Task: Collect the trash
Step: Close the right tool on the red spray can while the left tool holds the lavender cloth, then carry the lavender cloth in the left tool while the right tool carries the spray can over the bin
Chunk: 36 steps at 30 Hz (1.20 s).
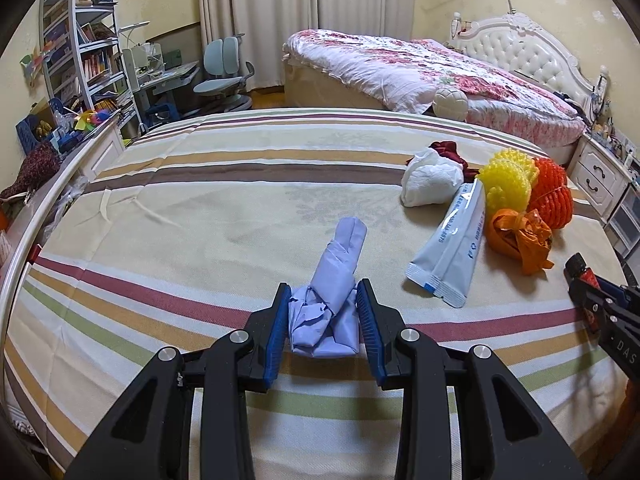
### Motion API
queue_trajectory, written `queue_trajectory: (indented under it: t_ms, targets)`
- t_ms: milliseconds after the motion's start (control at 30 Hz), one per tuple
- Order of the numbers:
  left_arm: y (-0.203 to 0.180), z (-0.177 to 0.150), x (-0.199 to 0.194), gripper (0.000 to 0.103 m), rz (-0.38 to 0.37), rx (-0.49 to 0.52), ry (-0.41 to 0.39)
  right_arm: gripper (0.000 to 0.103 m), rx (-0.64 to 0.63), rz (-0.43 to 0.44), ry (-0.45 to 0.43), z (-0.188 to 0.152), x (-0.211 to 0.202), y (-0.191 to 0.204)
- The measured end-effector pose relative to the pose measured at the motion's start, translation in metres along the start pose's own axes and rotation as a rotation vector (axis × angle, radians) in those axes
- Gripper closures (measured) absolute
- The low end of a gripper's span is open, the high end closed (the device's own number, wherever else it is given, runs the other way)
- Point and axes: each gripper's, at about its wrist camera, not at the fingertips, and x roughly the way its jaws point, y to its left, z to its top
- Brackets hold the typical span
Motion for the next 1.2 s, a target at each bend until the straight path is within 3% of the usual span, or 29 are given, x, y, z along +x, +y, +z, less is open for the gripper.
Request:
queue_trajectory:
  t_ms: [300, 667, 1200]
  targets:
    - [-0.023, -0.013, -0.017, 0.068, -0.056, 0.025, -0.018, 0.080, 0.030, -0.013, -0.022, -0.020, -0.021, -0.018]
    - [-0.084, -0.025, -0.045, 0.068, -0.140, 0.108, -0.082, 0.080, 0.089, -0.058, -0.073, -0.040, -0.050, -0.049]
    - [-0.181, -0.023, -0.063, 0.068, -0.255, 0.234, -0.142, 0.080, 0.226, -0.188, -0.147, -0.058, -0.083, -0.132]
